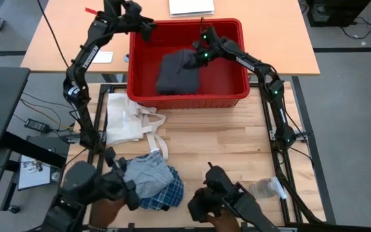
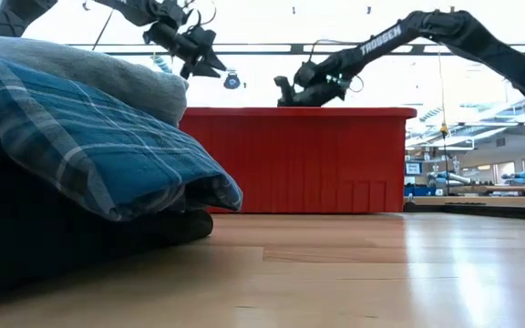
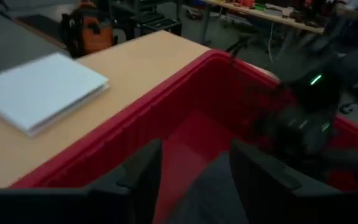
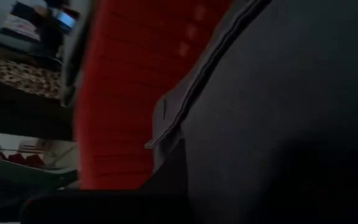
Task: Fold laundry
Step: Remove the gray shorts from the red bin
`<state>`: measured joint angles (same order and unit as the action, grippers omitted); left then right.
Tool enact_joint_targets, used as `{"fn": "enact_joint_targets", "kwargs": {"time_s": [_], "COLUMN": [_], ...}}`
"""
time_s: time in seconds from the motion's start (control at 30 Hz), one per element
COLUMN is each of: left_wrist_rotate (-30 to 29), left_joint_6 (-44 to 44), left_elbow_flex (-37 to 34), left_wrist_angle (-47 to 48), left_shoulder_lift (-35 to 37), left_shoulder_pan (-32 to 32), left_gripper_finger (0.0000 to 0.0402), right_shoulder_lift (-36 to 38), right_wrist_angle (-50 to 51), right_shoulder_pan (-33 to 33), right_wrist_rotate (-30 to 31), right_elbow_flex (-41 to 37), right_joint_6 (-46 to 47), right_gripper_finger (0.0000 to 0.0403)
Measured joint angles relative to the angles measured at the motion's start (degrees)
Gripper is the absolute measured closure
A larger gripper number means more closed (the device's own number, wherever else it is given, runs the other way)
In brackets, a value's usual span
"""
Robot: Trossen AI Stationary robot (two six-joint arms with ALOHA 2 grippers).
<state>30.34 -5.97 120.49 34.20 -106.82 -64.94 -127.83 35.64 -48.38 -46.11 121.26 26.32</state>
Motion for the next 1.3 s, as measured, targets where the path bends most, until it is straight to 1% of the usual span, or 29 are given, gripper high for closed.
{"fn": "enact_joint_targets", "kwargs": {"time_s": [0.07,0.4,0.6,0.7,0.83,0.97,1.03,1.1,1.3], "left_wrist_rotate": [0.99,2.09,8.98,11.51,12.13,11.85,11.65,11.71,12.16], "left_joint_6": [0.26,0.22,0.93,1.17,2.28,9.44,11.47,11.4,12.37], "left_elbow_flex": [-0.07,-0.01,-0.01,-0.02,-0.03,-0.01,-0.01,-0.01,-0.03], "left_wrist_angle": [0.34,-0.55,-3.39,-4.85,-6.06,-10.86,-11.3,-11.16,-10.82], "left_shoulder_lift": [-0.1,-0.01,-0.01,0.0,0.52,1.06,1.31,1.59,4.01], "left_shoulder_pan": [-1.26,-4.82,-6.82,-7.67,-8.7,-9.55,-9.63,-9.49,-8.72], "left_gripper_finger": [0.0212,0.0212,0.0212,0.0212,0.0212,0.0212,0.0212,0.0212,0.0212], "right_shoulder_lift": [0.96,4.27,5.01,6.98,10.27,13.9,15.52,17.02,19.94], "right_wrist_angle": [0.1,2.25,5.1,3.24,4.58,4.62,4.85,5.21,8.52], "right_shoulder_pan": [0.02,0.45,2.27,4.02,6.93,9.77,10.98,12.13,14.39], "right_wrist_rotate": [-0.04,-0.27,-3.49,-4.99,-5.44,-6.34,-7.65,-9.83,-19.79], "right_elbow_flex": [1.63,8.24,13.82,12.8,12.8,12.8,12.8,12.8,12.8], "right_joint_6": [0.92,6.34,7.99,11.08,11.26,11.11,11.12,10.8,9.11], "right_gripper_finger": [0.0367,0.0367,0.0367,0.0367,0.0367,0.0367,0.0367,0.0367,0.0367]}}
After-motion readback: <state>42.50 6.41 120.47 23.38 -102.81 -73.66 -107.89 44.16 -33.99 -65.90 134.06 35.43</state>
